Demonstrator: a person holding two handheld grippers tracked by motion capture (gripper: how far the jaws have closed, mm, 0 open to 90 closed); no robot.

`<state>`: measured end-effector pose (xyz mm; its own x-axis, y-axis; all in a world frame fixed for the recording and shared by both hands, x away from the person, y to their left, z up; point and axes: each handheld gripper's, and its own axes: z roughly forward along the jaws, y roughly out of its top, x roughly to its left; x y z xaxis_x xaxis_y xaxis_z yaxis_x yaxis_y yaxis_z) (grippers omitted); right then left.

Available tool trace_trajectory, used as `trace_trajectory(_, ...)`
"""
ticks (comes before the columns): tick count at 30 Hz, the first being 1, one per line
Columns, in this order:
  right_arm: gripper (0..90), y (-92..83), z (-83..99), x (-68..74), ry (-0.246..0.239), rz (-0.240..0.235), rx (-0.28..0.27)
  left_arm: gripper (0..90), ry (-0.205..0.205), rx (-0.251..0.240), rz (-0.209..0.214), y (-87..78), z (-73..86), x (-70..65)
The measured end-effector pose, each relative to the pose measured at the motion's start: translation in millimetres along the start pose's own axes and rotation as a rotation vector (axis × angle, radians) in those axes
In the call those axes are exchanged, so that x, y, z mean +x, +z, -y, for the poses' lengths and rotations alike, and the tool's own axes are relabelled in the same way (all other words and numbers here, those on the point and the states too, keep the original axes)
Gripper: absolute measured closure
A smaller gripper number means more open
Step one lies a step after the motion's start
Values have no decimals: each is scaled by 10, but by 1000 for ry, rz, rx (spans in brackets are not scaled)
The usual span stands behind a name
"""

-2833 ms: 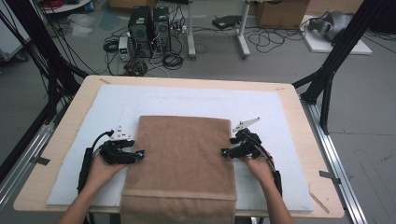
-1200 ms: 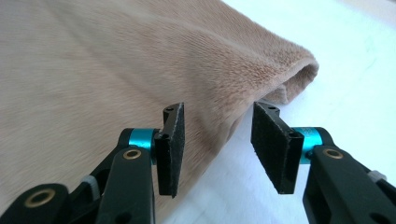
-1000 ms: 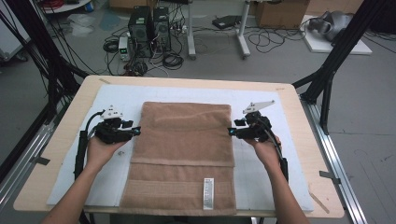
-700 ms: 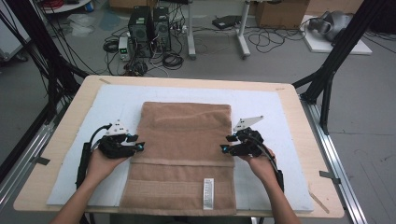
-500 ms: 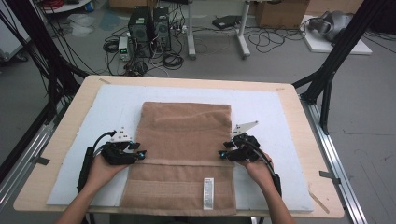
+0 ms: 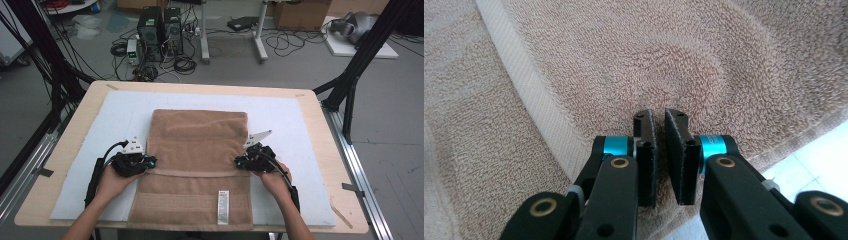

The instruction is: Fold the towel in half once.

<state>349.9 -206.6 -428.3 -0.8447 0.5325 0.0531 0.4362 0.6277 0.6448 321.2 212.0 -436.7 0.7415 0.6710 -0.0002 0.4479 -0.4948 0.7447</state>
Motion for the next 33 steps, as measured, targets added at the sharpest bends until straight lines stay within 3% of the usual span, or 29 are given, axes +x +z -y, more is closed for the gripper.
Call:
trace_trajectory(7, 840, -89, -8, 2, -3, -13, -34, 854, -26, -48, 12, -132, -6, 0)
trace_trajectory(19, 838, -426, -120, 130, -62, -45, -116, 853, -14, -129, 14, -485, -48, -91)
trace_trajectory(23, 838, -556, -90, 228, -86, -84, -136, 854, 11, -141, 18, -633, 7, -232)
trace_trajectory(28, 839, -731, 7, 458, -128, -112, -141, 854, 37, -146, 43, -855, 117, -501)
trace_trajectory(31, 838, -895, 84, 658, -185, -169, -141, 843, 65, -154, 74, -1044, 193, -697)
trace_trajectory(33, 757, -981, 133, 742, -203, -223, -153, 740, 81, -166, 73, -1150, 237, -792)
